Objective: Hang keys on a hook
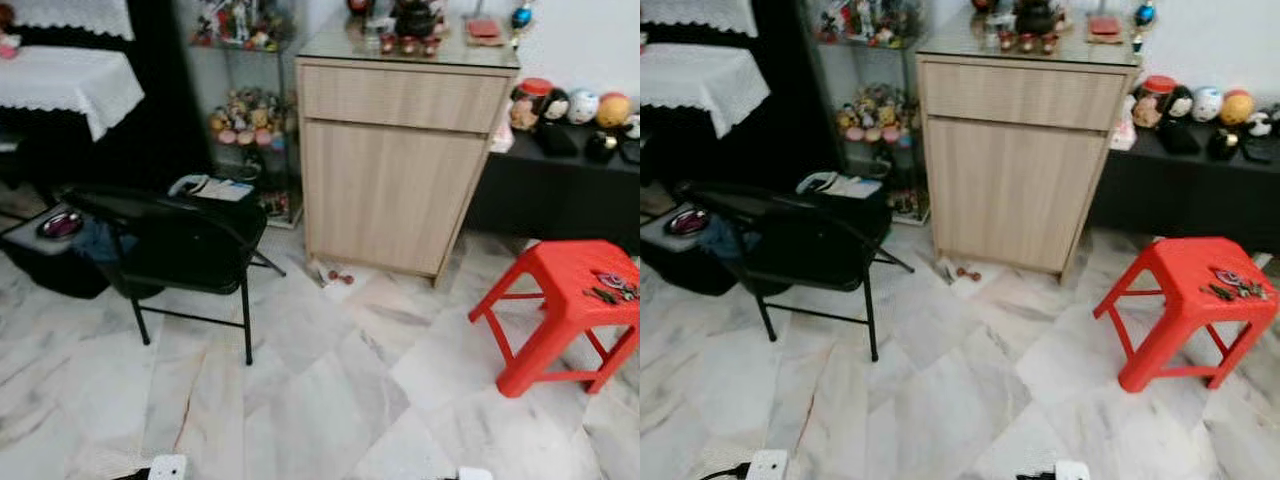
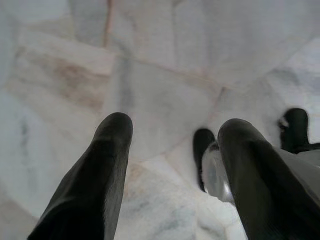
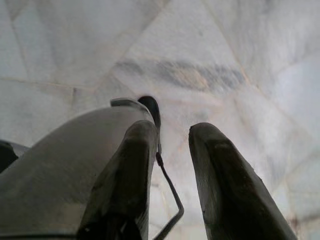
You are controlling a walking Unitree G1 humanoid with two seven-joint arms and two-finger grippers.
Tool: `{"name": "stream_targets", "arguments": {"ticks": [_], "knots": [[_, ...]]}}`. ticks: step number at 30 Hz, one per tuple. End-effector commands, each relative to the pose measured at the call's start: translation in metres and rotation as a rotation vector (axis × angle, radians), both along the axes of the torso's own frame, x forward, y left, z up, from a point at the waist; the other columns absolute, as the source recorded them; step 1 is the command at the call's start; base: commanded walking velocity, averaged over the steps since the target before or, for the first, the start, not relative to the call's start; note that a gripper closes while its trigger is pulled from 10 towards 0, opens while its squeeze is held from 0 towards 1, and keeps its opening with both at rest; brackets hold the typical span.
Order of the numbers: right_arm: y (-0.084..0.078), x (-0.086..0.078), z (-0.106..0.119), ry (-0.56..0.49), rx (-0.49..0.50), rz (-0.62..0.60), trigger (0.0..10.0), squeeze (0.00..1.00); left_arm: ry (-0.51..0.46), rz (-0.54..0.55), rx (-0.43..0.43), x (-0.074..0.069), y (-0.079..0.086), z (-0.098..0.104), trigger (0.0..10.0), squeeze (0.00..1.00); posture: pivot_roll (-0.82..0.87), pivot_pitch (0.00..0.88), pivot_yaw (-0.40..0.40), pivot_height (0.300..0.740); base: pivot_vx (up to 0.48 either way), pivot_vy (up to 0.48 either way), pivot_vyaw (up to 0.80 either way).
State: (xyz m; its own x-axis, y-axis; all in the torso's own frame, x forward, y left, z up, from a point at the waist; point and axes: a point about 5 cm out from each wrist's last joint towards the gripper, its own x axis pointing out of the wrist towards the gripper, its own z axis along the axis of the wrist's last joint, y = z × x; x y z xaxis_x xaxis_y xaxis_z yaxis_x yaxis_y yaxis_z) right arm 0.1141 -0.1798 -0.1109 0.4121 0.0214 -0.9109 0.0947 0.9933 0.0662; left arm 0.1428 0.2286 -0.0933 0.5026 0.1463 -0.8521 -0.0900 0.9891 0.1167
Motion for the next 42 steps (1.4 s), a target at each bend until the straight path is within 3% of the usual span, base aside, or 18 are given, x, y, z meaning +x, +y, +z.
{"name": "stream_targets", "arguments": {"ticks": [1, 9, 13, 42], "knots": [[0.003, -0.001, -0.001, 0.008, 0.010, 0.001, 10.0, 0.00, 0.018, 0.009, -0.009, -0.007, -0.007, -0.004, 10.0, 0.00, 0.00, 0.000, -0.017, 0.740, 0.000, 0.000, -0.70], [-0.001, -0.001, 0.000, 0.004, 0.001, 0.009, 10.0, 0.00, 0.037, -0.060, 0.001, -0.010, -0.023, -0.008, 10.0, 0.00, -0.01, 0.000, -0.028, 0.740, 0.000, -0.120, -0.70], [-0.002, -0.001, 0.000, 0.005, -0.002, 0.013, 10.0, 0.00, 0.036, -0.017, -0.011, -0.010, -0.022, -0.008, 10.0, 0.00, -0.01, 0.000, -0.033, 0.740, 0.000, -0.240, -0.70], [-0.003, -0.002, 0.000, 0.012, -0.008, 0.033, 10.0, 0.00, 0.050, -0.092, 0.009, -0.010, -0.018, -0.007, 10.0, 0.00, -0.01, 0.000, -0.027, 0.740, 0.000, -0.059, -0.70]]}}
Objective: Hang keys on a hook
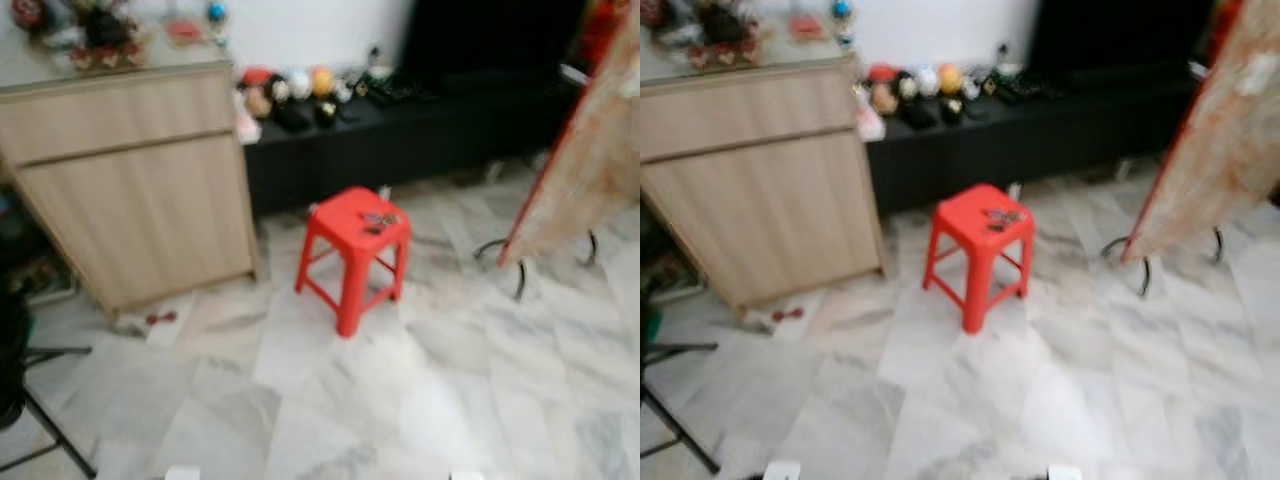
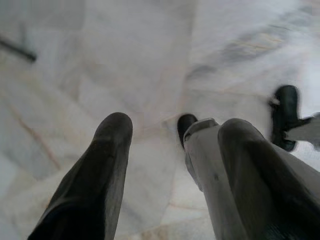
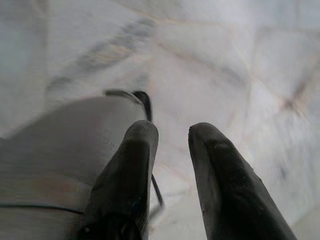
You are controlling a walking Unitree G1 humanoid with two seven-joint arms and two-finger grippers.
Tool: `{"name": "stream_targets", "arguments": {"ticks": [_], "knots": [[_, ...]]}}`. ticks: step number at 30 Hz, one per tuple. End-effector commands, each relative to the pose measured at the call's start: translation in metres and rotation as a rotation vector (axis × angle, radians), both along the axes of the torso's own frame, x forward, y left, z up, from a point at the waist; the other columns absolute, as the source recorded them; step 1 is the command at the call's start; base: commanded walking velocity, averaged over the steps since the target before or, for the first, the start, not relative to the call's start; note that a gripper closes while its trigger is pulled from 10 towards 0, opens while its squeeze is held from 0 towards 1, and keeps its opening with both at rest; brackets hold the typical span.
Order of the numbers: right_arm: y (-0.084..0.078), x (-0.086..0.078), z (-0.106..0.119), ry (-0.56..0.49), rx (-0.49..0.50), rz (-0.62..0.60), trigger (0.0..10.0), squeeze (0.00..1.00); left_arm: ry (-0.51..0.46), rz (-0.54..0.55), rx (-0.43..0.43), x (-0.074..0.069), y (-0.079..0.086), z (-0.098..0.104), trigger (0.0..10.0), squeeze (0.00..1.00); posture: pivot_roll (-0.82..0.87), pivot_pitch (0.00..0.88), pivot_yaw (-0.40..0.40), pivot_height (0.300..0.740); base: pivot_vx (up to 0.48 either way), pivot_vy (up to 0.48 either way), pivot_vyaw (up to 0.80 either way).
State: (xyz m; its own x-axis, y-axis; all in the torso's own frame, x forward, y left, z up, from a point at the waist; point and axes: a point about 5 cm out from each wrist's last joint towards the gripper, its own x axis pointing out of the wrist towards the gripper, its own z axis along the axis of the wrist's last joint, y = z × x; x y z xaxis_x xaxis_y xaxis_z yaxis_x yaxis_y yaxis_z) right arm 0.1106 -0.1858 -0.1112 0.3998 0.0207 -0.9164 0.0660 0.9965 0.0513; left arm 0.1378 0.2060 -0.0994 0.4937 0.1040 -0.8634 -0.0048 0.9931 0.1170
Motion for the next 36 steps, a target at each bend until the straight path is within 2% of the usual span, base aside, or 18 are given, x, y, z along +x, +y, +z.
{"name": "stream_targets", "arguments": {"ticks": [1, 4, 11, 14, 30, 36], "knots": [[0.003, 0.001, 0.000, -0.001, 0.006, 0.005, 10.0, 0.00, 0.030, -0.015, 0.011, -0.005, 0.004, -0.001, 10.0, 0.00, -0.01, 0.000, -0.027, 0.740, 0.000, 0.000, -0.70], [0.004, 0.001, 0.000, -0.002, 0.005, 0.009, 10.0, 0.00, 0.025, -0.015, -0.002, -0.006, 0.004, -0.001, 10.0, 0.00, -0.01, 0.000, -0.022, 0.740, 0.000, 0.000, -0.70], [0.005, 0.003, 0.000, -0.017, -0.001, 0.013, 10.0, 0.00, 0.011, -0.010, -0.007, -0.003, 0.005, 0.000, 10.0, 0.00, 0.00, 0.000, -0.021, 0.740, 0.000, 0.000, 0.00], [0.006, 0.004, 0.001, -0.023, 0.005, -0.008, 10.0, 0.00, -0.003, 0.012, 0.002, 0.002, 0.019, 0.004, 10.0, 0.00, 0.00, 0.000, -0.020, 0.740, 0.000, 0.000, 0.00], [0.015, 0.004, 0.000, -0.032, 0.025, -0.030, 10.0, 0.00, 0.007, -0.002, 0.022, 0.002, 0.034, 0.008, 10.0, 0.00, -0.03, 0.000, 0.015, 0.740, 0.324, 0.000, 0.00], [0.018, 0.004, 0.000, -0.026, 0.013, 0.020, 10.0, 0.00, 0.005, -0.023, 0.028, 0.002, 0.036, 0.009, 10.0, 0.00, -0.07, 0.000, 0.014, 0.740, 0.369, 0.000, 0.00]]}}
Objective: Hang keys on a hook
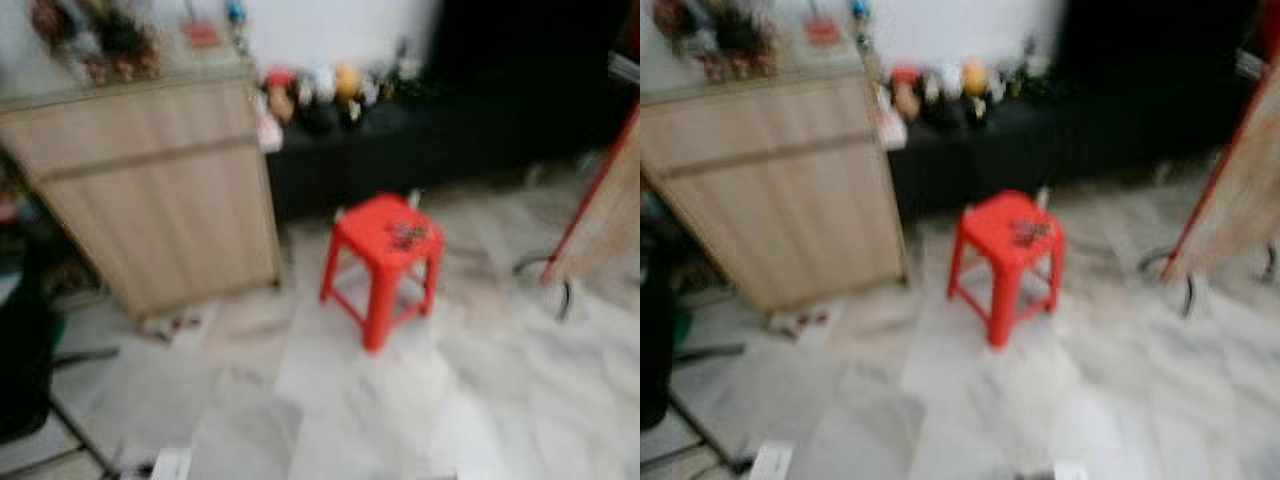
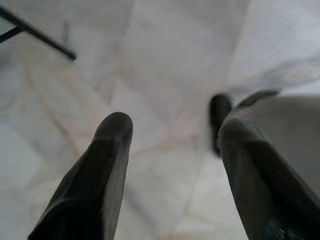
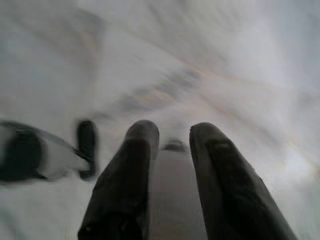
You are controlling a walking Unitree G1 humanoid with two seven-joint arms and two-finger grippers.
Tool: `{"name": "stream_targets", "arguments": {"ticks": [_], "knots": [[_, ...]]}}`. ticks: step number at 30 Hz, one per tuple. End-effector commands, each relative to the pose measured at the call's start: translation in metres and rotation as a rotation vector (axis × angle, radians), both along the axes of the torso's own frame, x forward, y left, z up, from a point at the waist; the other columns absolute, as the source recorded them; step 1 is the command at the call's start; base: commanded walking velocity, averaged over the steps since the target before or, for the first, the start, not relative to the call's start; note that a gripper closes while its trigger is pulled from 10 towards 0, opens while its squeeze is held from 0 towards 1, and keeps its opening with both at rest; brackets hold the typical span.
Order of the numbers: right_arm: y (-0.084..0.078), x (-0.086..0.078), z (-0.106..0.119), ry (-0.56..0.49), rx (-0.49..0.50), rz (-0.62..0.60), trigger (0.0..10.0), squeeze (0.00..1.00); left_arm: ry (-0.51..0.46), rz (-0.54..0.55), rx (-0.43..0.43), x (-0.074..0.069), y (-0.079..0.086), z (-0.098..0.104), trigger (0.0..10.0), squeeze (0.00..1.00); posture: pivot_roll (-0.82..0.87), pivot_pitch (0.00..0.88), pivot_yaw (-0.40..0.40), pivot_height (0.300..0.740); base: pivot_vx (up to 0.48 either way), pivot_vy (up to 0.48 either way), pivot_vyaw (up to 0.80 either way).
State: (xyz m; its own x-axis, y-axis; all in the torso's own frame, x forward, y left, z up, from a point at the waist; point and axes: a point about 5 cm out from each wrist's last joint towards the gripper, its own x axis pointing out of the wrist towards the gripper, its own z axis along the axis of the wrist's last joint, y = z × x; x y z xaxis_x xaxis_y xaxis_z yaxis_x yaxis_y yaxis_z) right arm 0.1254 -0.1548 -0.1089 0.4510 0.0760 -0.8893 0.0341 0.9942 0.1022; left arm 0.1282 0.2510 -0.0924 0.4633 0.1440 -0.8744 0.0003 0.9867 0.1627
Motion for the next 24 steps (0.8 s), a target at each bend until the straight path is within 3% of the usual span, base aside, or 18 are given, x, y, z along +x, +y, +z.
{"name": "stream_targets", "arguments": {"ticks": [1, 6, 14, 22, 24], "knots": [[-0.014, -0.010, -0.002, 0.031, -0.038, -0.009, 10.0, 0.00, -0.029, -0.025, -0.018, 0.012, -0.009, 0.002, 10.0, 0.00, -0.08, 0.000, 0.015, 0.740, 0.375, 0.000, 0.00], [-0.019, -0.011, -0.002, 0.034, -0.048, -0.056, 10.0, 0.00, -0.032, -0.031, -0.022, 0.013, -0.012, 0.002, 10.0, 0.00, -0.05, 0.000, 0.015, 0.740, 0.376, 0.000, 0.00], [-0.026, -0.009, -0.001, 0.034, -0.073, -0.019, 10.0, 0.00, -0.033, -0.014, -0.020, 0.011, -0.013, 0.000, 10.0, 0.00, -0.01, 0.000, -0.006, 0.740, 0.375, 0.000, -0.71], [-0.028, -0.002, 0.002, -0.039, -0.110, 0.034, 10.0, 0.00, -0.004, -0.029, -0.030, 0.003, -0.019, -0.004, 10.0, 0.00, -0.03, 0.000, 0.013, 0.740, 0.375, 0.000, 0.00], [-0.027, -0.002, 0.003, -0.056, -0.094, 0.001, 10.0, 0.00, -0.001, -0.041, -0.032, 0.003, -0.021, -0.004, 10.0, 0.00, -0.05, 0.000, 0.017, 0.740, 0.375, 0.000, 0.00]]}}
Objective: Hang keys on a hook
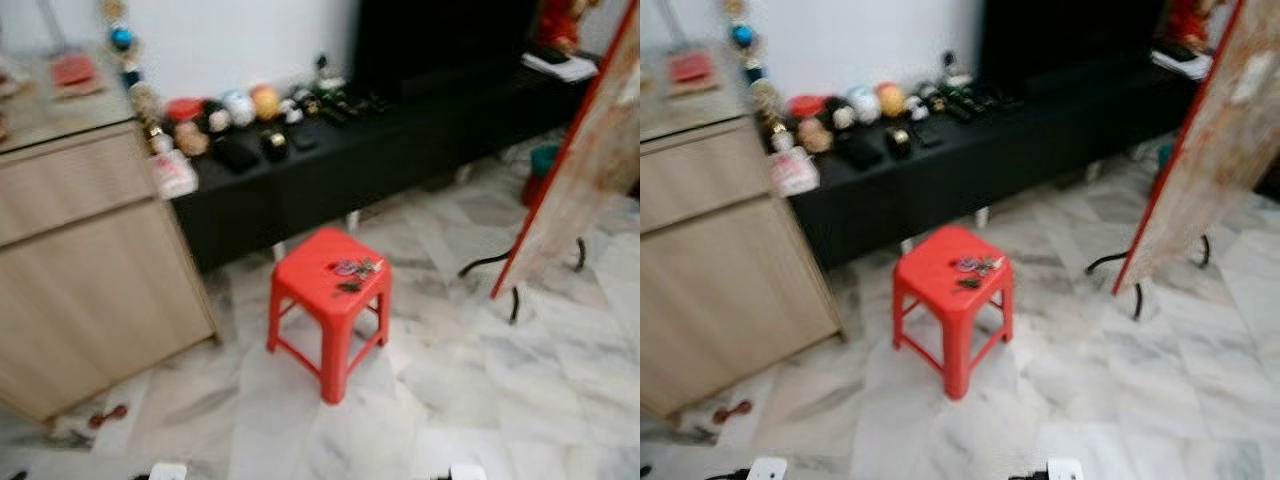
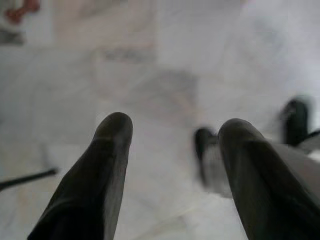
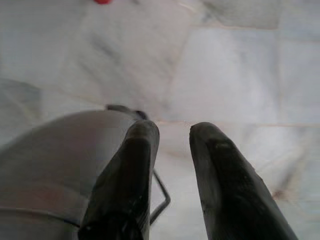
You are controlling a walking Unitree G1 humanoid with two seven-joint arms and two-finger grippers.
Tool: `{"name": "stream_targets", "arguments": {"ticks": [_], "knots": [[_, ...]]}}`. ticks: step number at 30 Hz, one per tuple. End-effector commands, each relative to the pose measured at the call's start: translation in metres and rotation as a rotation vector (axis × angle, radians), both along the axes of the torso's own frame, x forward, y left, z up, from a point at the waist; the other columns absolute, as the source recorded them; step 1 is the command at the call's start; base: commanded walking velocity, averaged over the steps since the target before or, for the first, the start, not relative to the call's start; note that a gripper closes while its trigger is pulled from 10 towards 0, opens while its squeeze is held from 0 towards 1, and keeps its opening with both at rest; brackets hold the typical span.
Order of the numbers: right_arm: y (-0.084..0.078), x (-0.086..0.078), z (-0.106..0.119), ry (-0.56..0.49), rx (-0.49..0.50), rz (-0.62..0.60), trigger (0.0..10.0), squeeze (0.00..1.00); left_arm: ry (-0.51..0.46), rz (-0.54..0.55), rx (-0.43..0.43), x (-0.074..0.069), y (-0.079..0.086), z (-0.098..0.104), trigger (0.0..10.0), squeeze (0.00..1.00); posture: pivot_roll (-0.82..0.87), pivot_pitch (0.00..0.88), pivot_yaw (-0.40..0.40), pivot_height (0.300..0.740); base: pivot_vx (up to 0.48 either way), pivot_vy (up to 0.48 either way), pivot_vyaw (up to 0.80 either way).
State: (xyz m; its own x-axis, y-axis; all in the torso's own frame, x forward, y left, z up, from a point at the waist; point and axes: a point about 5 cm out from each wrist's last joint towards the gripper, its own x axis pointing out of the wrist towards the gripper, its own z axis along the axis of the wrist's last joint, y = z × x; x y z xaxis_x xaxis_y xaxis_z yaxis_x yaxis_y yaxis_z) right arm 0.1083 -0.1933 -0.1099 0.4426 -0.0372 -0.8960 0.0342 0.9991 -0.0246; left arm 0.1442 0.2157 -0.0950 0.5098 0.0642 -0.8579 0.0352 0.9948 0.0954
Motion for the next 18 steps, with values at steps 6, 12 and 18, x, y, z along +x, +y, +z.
{"name": "stream_targets", "arguments": {"ticks": [6, 12, 18], "knots": [[0.014, 0.019, 0.006, -0.134, 0.092, -0.072, 10.0, 0.00, 0.035, -0.002, 0.035, -0.010, 0.013, -0.001, 10.0, 0.00, -0.06, 0.000, 0.031, 0.740, 0.373, 0.000, 0.00], [-0.004, 0.100, 0.045, -0.358, 0.079, -0.021, 10.0, 0.00, 0.032, -0.003, 0.031, -0.010, 0.013, -0.001, 10.0, 0.00, -0.05, 0.000, 0.027, 0.740, 0.374, 0.000, 0.00], [-0.003, 0.092, 0.040, -0.335, 0.088, -0.117, 10.0, 0.00, 0.029, 0.010, 0.029, -0.012, 0.015, -0.001, 10.0, 0.00, -0.04, 0.000, 0.019, 0.740, 0.358, 0.000, 0.00]]}}
